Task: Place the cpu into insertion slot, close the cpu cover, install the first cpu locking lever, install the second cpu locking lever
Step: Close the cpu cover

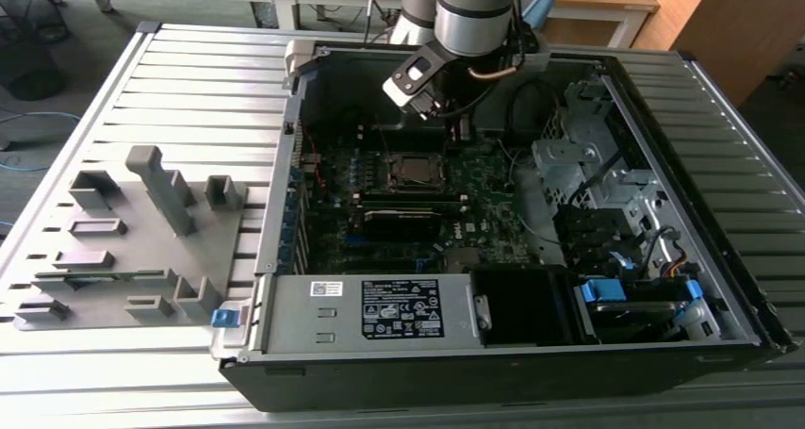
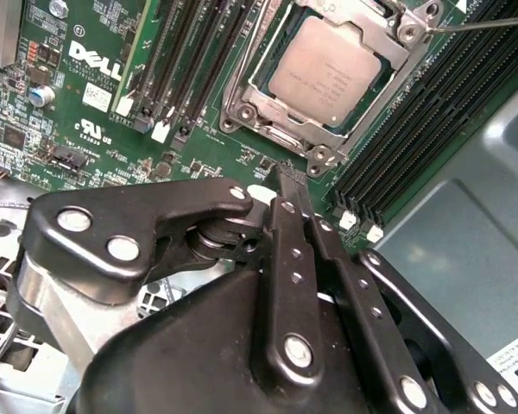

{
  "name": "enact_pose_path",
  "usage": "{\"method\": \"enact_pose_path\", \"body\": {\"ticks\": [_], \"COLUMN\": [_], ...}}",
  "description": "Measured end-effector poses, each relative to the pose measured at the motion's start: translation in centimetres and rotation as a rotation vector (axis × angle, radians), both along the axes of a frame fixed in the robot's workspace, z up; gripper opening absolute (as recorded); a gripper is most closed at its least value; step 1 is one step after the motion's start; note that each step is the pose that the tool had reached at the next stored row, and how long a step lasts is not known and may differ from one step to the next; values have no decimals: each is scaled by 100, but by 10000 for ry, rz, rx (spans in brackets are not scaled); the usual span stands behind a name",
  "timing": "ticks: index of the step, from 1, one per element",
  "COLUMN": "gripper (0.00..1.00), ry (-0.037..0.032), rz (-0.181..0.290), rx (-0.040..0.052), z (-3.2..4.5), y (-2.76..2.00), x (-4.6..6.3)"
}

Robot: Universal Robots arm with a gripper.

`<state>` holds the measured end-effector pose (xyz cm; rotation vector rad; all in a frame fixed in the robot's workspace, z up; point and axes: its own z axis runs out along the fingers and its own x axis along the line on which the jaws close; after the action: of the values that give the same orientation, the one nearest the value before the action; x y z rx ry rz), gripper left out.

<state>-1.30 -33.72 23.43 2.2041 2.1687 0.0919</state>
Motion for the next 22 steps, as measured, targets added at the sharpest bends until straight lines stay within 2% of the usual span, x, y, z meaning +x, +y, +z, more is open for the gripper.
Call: {"method": "enact_pose_path", "body": {"ticks": [3,4,7,8,9,22], "gripper": [10,10,10,10,10,10], "ry": [10,88,563,694,729,734], "rz": [-1,-1,-2,-1,-1,-1], "rx": [-2,3,-1,1,-1,-1], "z": [0,-3,-8,-10,-10,-32], "y": [0,1,0,0,0,0], "x": [0,0,1,1,1,-37]}}
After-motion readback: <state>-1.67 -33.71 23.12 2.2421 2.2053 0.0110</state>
